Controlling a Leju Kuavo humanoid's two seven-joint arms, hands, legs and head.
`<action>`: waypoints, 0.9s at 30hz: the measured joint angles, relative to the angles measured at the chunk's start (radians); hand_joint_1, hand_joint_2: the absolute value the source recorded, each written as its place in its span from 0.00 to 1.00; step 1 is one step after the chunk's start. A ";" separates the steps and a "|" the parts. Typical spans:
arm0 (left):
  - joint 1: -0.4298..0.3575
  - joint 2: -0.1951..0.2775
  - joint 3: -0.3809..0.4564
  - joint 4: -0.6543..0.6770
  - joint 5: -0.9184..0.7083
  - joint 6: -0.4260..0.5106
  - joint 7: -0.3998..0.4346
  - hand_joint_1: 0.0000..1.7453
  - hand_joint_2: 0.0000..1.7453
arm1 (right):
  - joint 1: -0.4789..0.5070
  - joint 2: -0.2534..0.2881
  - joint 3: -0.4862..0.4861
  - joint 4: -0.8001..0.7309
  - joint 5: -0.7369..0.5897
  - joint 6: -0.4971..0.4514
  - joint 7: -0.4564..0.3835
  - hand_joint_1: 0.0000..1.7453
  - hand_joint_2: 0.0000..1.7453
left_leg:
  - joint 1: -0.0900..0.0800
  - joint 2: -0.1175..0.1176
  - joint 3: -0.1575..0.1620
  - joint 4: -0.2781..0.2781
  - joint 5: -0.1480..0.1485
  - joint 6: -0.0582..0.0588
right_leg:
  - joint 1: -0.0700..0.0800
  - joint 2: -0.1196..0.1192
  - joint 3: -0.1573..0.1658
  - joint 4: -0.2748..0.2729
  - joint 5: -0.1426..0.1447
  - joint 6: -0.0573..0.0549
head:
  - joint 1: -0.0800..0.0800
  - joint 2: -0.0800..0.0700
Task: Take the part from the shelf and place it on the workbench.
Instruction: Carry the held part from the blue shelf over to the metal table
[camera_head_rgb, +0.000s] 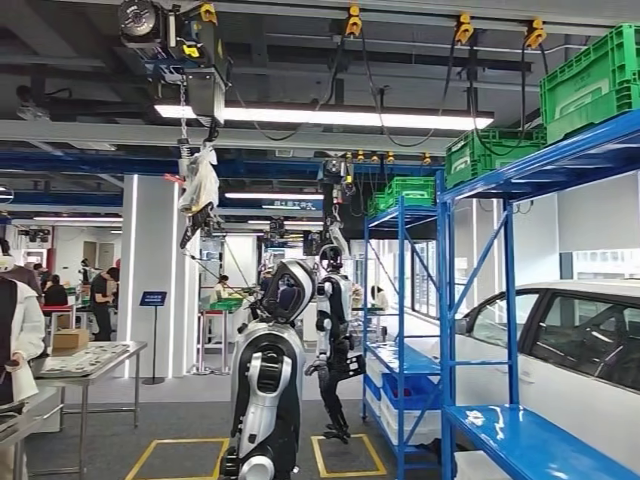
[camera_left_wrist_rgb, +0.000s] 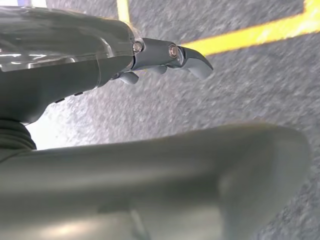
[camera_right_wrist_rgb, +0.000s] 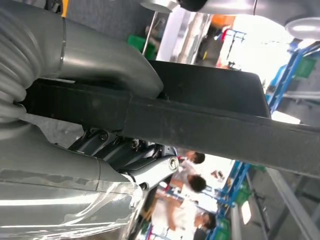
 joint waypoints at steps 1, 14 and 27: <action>0.003 0.000 -0.002 0.000 0.000 0.000 0.002 0.00 1.00 | -0.002 0.000 0.000 0.000 -0.001 0.002 0.000 1.00 1.00 | -0.002 0.016 -0.005 0.008 -0.006 -0.005 | -0.002 -0.014 0.003 -0.005 0.003 -0.003 | 0.000 0.000; 0.002 0.002 -0.023 0.000 -0.001 0.006 0.053 0.00 1.00 | -0.011 -0.013 0.004 0.002 -0.019 0.018 0.002 1.00 1.00 | -0.003 0.183 0.022 0.002 -0.022 -0.010 | 0.000 -0.182 0.020 -0.008 -0.014 0.028 | 0.000 0.000; 0.011 0.000 -0.043 0.001 -0.001 -0.001 0.100 0.00 1.00 | 0.003 -0.035 0.019 0.002 -0.030 0.020 0.002 1.00 1.00 | -0.016 0.031 0.025 0.001 -0.015 0.025 | 0.002 -0.008 -0.015 0.036 -0.001 0.006 | 0.000 0.000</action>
